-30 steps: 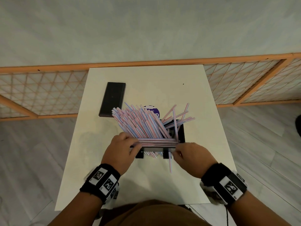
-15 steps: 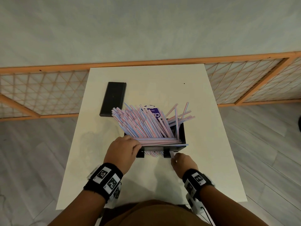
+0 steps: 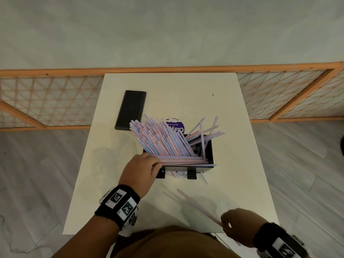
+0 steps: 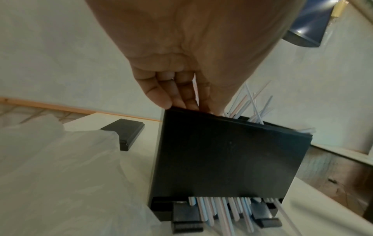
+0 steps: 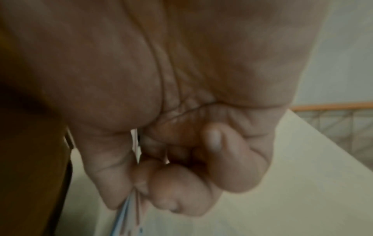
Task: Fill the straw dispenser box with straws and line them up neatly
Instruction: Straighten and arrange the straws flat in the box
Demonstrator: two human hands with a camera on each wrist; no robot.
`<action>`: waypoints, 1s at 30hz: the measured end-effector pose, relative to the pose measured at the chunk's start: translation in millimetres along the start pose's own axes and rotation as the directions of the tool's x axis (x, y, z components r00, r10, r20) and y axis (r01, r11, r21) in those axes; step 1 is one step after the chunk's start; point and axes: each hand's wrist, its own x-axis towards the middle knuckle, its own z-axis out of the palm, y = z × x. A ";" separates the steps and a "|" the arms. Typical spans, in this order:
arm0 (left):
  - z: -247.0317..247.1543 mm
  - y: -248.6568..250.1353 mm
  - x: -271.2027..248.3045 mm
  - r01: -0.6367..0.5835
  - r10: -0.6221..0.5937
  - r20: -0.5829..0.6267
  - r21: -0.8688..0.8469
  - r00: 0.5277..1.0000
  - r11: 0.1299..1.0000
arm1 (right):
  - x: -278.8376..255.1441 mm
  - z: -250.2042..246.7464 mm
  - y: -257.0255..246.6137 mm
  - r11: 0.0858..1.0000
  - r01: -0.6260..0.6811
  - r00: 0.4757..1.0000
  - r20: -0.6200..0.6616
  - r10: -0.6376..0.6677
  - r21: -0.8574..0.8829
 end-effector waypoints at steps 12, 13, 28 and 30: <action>-33.5 -10.6 -6.5 0.230 -0.323 -0.195 -0.386 0.926 0.893 | 9.0 -145.3 -80.0 0.976 0.045 0.822 -0.547 -0.158 -0.215; -32.9 -11.0 -7.3 0.246 -0.343 -0.197 -0.396 0.918 0.885 | 18.4 -149.7 -83.1 0.973 0.032 0.819 -0.551 -0.157 -0.230; -24.9 1.1 10.8 0.106 -0.166 -0.257 -0.231 0.952 0.967 | 53.9 -115.2 -55.7 0.993 -0.061 0.822 -0.570 -0.006 -0.100; -20.4 2.0 15.1 0.109 -0.166 -0.221 -0.249 0.961 0.962 | 57.2 -118.3 -55.1 0.994 -0.003 0.844 -0.534 -0.058 -0.112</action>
